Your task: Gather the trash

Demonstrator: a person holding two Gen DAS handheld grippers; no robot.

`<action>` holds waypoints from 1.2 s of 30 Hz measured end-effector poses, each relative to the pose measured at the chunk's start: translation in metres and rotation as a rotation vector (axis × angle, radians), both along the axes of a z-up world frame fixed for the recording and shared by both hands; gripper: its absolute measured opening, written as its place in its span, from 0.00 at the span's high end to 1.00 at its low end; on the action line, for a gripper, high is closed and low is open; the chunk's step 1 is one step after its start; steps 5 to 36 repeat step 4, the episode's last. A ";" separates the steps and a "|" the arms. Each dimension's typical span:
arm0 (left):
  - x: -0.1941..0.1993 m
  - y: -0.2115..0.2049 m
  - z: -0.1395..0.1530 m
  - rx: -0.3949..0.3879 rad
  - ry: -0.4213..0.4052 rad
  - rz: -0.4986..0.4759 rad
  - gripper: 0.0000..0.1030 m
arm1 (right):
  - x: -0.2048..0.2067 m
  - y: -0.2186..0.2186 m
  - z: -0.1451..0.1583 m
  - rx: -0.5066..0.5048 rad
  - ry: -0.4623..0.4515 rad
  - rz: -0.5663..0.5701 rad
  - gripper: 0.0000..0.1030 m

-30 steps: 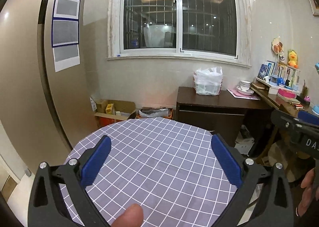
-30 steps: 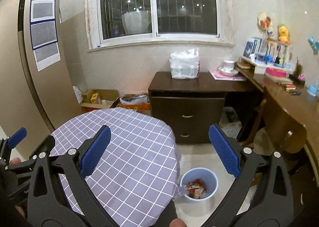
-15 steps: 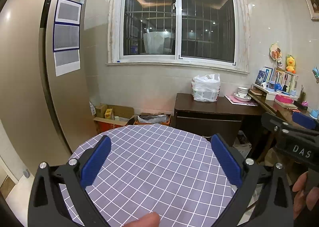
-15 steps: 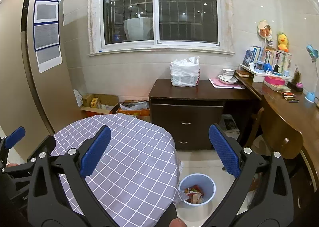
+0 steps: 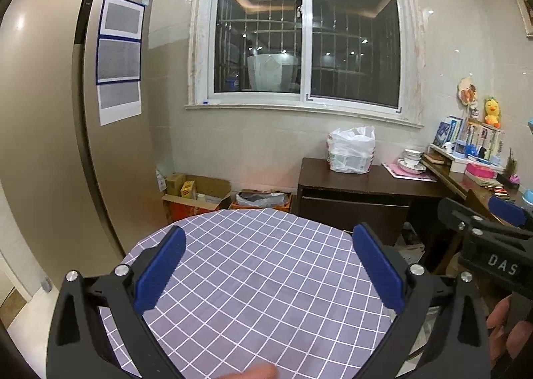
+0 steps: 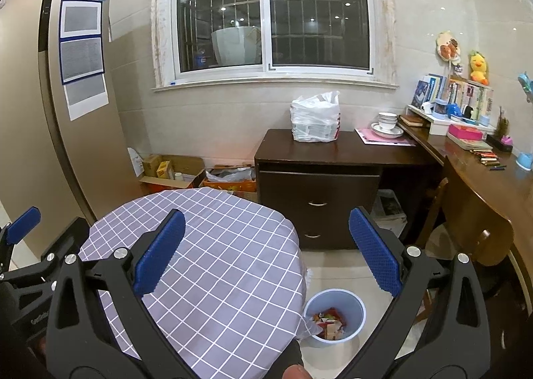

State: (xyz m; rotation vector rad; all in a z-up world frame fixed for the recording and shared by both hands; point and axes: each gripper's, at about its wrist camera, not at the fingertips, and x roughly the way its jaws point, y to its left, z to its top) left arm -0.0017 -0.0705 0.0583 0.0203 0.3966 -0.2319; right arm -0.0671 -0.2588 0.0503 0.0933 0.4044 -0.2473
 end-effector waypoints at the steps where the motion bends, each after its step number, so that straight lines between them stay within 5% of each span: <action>1: 0.001 0.001 0.000 -0.002 0.003 0.004 0.04 | 0.000 0.000 0.000 0.000 0.001 0.001 0.06; 36: 0.004 0.005 0.001 -0.009 0.009 0.019 0.04 | 0.002 0.002 0.000 -0.002 0.003 0.008 0.06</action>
